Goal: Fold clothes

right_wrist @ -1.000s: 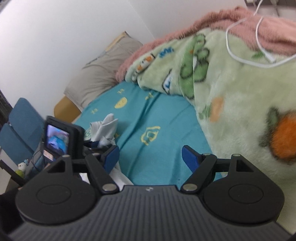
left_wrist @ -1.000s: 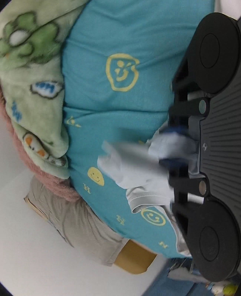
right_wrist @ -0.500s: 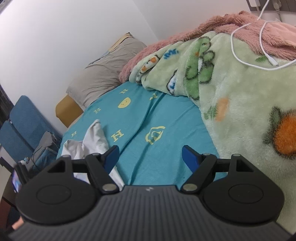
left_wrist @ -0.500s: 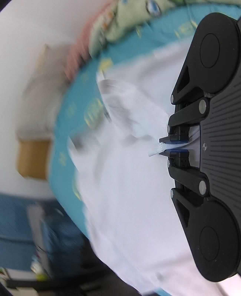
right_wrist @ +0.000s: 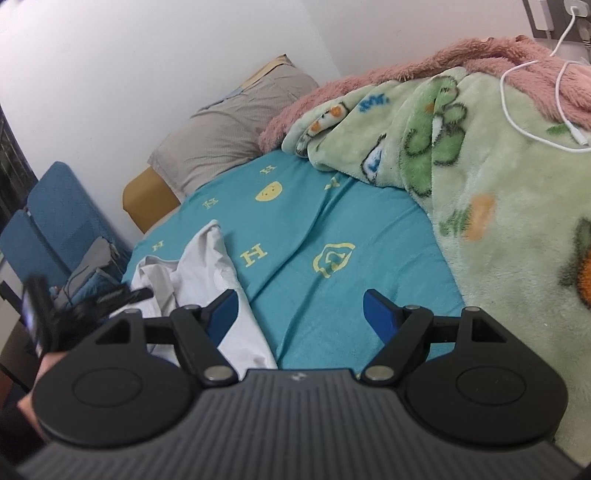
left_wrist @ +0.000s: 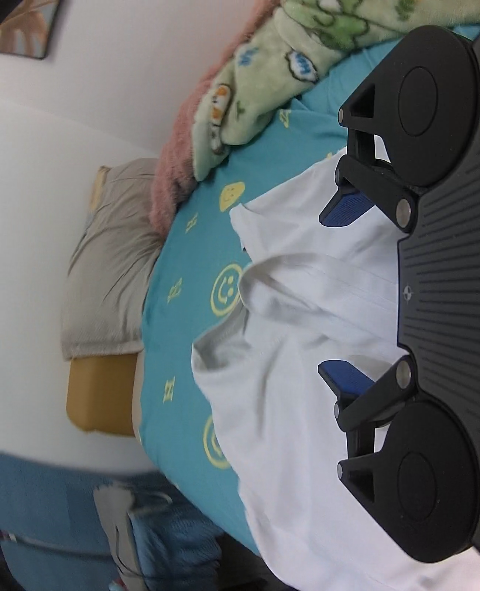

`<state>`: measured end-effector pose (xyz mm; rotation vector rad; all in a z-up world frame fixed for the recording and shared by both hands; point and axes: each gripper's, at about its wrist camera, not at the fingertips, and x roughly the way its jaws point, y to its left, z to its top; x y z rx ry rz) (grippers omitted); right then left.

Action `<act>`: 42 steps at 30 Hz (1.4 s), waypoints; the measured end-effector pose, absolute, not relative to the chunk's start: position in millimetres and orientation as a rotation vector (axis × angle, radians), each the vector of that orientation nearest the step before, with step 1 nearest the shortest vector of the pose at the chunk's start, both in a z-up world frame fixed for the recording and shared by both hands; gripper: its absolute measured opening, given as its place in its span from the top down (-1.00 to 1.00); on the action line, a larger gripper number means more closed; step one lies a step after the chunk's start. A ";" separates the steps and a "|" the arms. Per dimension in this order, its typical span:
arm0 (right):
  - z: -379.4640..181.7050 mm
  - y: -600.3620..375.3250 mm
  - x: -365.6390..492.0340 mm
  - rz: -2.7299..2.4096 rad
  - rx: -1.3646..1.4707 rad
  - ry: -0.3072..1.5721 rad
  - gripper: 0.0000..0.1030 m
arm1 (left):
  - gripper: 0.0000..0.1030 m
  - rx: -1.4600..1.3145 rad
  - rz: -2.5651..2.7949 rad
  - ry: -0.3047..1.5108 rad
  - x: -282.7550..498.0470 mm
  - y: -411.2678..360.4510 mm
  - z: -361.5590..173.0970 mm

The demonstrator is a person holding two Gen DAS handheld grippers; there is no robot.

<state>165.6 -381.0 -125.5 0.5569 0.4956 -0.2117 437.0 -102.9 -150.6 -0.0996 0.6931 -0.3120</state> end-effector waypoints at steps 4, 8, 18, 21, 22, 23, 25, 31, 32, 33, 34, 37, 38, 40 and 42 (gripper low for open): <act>-131.6 -376.1 173.4 -0.203 0.545 0.518 -0.50 | -0.11 -0.008 -0.227 0.751 471.9 -124.9 -170.2; -137.9 -373.4 179.7 -0.197 0.545 0.535 -0.50 | 0.87 -0.096 -0.180 0.756 487.5 -112.1 -158.9; -136.1 -366.9 178.5 -0.178 0.518 0.514 -0.49 | 0.06 -0.135 0.064 0.901 501.2 -60.1 -172.8; -130.2 -360.9 173.3 -0.145 0.489 0.499 -0.49 | -0.18 -0.144 0.028 0.912 466.2 -46.8 -157.4; -129.0 -357.4 172.2 -0.131 0.475 0.500 -0.49 | -0.22 -0.122 0.006 0.901 448.5 -44.0 -148.9; -127.4 -353.2 171.2 -0.114 0.457 0.503 -0.49 | -0.30 -0.097 -0.016 0.888 430.0 -41.5 -140.0; -123.5 -344.3 168.0 -0.082 0.418 0.503 -0.49 | -0.43 -0.033 -0.058 0.845 388.4 -35.5 -121.7; -111.8 -320.9 153.9 -0.011 0.350 0.499 -0.49 | -0.61 -0.057 -0.131 0.774 254.0 -8.4 -80.2; -109.8 -317.6 151.5 -0.008 0.339 0.499 -0.49 | -0.66 -0.070 -0.141 0.767 233.3 -5.1 -76.6; -107.5 -314.5 149.4 -0.006 0.328 0.499 -0.49 | -0.68 -0.058 -0.139 0.763 214.9 -3.8 -75.4; -105.1 -311.6 147.1 -0.005 0.317 0.499 -0.49 | -0.68 -0.030 -0.132 0.764 198.9 -4.0 -76.2; -96.7 -306.9 135.7 0.001 0.289 0.494 -0.47 | -0.68 -0.032 -0.139 0.813 164.3 2.1 -82.3; -93.9 -308.3 130.9 0.012 0.302 0.508 -0.47 | -0.68 -0.059 -0.147 0.832 155.8 7.1 -83.6; -87.2 -311.4 121.3 0.035 0.331 0.538 -0.47 | -0.68 -0.106 -0.167 0.841 139.1 13.6 -83.6; -77.1 -315.2 110.6 0.056 0.354 0.558 -0.47 | -0.68 -0.121 -0.190 0.844 123.0 17.7 -82.6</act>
